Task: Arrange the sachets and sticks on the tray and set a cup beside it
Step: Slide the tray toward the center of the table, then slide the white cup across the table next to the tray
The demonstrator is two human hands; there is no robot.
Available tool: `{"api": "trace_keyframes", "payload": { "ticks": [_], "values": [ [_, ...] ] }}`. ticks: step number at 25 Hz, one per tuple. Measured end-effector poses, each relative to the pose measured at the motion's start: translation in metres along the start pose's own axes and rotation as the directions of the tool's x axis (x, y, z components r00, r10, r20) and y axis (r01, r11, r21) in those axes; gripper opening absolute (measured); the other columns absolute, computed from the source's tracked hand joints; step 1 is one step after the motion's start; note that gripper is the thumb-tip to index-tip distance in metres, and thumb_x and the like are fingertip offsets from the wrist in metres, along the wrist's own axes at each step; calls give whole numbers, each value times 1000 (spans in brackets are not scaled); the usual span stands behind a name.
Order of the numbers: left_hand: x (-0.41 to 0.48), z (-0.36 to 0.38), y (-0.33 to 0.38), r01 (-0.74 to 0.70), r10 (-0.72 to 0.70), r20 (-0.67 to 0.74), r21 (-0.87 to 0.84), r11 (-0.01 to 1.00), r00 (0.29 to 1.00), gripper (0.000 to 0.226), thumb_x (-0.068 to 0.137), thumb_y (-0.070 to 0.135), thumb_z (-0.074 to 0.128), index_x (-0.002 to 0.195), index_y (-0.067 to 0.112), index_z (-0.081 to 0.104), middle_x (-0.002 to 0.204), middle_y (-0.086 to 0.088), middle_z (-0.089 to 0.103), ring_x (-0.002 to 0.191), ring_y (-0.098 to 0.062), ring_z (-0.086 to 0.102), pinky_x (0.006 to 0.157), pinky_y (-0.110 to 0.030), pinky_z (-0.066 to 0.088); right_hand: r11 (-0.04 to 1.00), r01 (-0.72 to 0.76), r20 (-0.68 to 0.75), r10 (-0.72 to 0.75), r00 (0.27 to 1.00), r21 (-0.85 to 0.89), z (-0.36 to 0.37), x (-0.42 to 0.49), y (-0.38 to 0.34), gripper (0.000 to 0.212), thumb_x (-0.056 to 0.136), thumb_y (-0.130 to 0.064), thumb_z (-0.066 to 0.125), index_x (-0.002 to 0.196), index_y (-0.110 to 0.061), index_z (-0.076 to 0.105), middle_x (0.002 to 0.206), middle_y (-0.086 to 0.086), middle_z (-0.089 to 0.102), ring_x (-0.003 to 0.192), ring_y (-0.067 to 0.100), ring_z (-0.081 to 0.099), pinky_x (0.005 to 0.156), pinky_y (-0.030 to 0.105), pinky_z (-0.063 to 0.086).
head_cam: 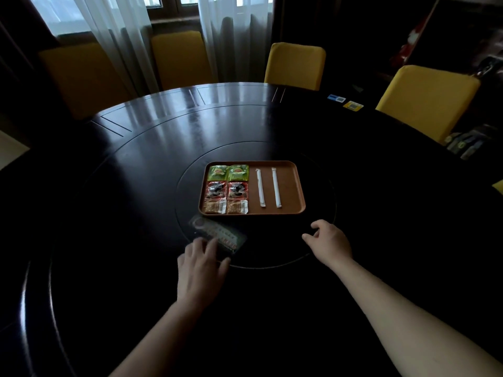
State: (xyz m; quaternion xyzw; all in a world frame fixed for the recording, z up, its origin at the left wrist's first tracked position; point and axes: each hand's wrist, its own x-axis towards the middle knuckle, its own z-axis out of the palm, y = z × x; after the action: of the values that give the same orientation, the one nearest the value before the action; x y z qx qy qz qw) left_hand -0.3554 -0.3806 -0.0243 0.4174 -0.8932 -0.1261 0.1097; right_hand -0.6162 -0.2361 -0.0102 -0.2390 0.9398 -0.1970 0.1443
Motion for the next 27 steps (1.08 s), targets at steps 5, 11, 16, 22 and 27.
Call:
{"api": "trace_keyframes", "payload": {
  "ticks": [5, 11, 16, 22, 27],
  "values": [
    [-132, -7, 13, -246, 247, 4, -86, 966, 969, 29, 85, 40, 60, 111, 28, 64, 110, 4, 58, 109, -20, 55, 94, -41, 44, 979, 37, 44, -46, 998, 203, -16, -130, 34, 10, 87, -37, 67, 84, -28, 68, 80, -15, 66, 81, 8, 65, 63, 21, 47],
    [-226, -17, 42, -346, 352, 165, -65, 936, 921, 39, 86, 34, 66, 122, 22, 61, 126, -7, 58, 126, -30, 51, 106, -54, 38, 950, -48, 94, 20, 995, 308, -24, -318, 100, 8, 88, -30, 68, 82, -25, 69, 80, -14, 68, 77, -1, 61, 64, 14, 44],
    [-242, -5, 57, -390, 373, 247, 21, 921, 894, 61, 92, 49, 56, 147, 26, 43, 154, -19, 36, 146, -38, 23, 115, -64, 17, 885, -249, 119, 219, 968, 394, -39, -438, 169, 11, 90, -20, 65, 82, -14, 71, 72, -5, 68, 75, 16, 66, 71, 36, 50],
    [-217, 29, 55, -325, 284, 357, 59, 944, 890, 67, 92, 69, 26, 152, 43, 14, 166, -11, 5, 151, -32, -9, 114, -67, -3, 772, -481, -37, 543, 839, 414, -26, -490, 222, 19, 90, -34, 65, 80, -18, 64, 72, 1, 70, 64, 20, 68, 61, 43, 58],
    [-220, 35, 48, -310, 274, 355, 49, 949, 894, 70, 89, 76, 13, 152, 47, 4, 167, -5, -3, 150, -26, -17, 114, -61, -12, 722, -525, -151, 641, 752, 449, -6, -473, 229, 30, 85, -44, 70, 82, -16, 58, 76, 2, 67, 65, 24, 68, 62, 46, 60]
  ]
}}
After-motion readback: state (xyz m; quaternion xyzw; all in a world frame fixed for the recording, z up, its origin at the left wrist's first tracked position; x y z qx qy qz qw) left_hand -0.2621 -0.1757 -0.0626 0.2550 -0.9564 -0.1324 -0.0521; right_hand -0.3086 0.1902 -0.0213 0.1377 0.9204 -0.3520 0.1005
